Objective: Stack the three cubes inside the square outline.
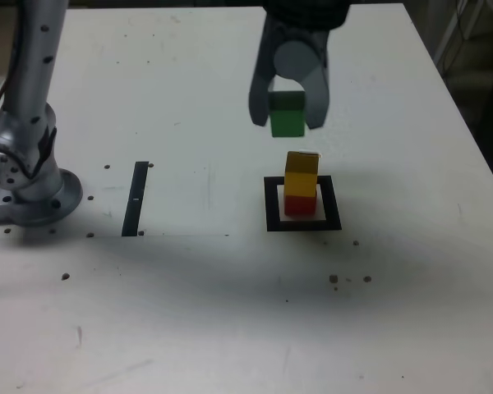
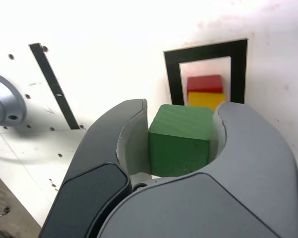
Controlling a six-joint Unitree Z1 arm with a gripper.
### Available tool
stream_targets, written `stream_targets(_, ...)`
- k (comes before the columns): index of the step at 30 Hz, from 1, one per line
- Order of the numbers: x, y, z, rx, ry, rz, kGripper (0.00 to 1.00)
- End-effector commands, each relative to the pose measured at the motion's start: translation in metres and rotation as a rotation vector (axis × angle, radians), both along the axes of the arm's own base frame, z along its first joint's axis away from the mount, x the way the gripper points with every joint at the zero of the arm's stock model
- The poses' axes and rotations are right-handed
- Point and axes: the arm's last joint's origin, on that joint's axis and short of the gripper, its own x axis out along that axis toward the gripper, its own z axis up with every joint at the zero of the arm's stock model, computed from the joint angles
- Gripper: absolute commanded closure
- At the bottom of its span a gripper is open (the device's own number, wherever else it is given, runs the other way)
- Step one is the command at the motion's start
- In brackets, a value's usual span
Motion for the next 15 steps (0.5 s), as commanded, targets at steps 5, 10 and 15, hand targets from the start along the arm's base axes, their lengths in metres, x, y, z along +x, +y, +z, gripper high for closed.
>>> stream_targets(5, 0.008, -0.008, -0.008, -0.001, 0.028, -0.011, 0.71)
stream_targets(10, 0.011, -0.012, -0.013, -0.004, 0.039, -0.016, 0.71)
stream_targets(15, 0.013, -0.013, -0.017, -0.010, 0.053, -0.018, 0.71)
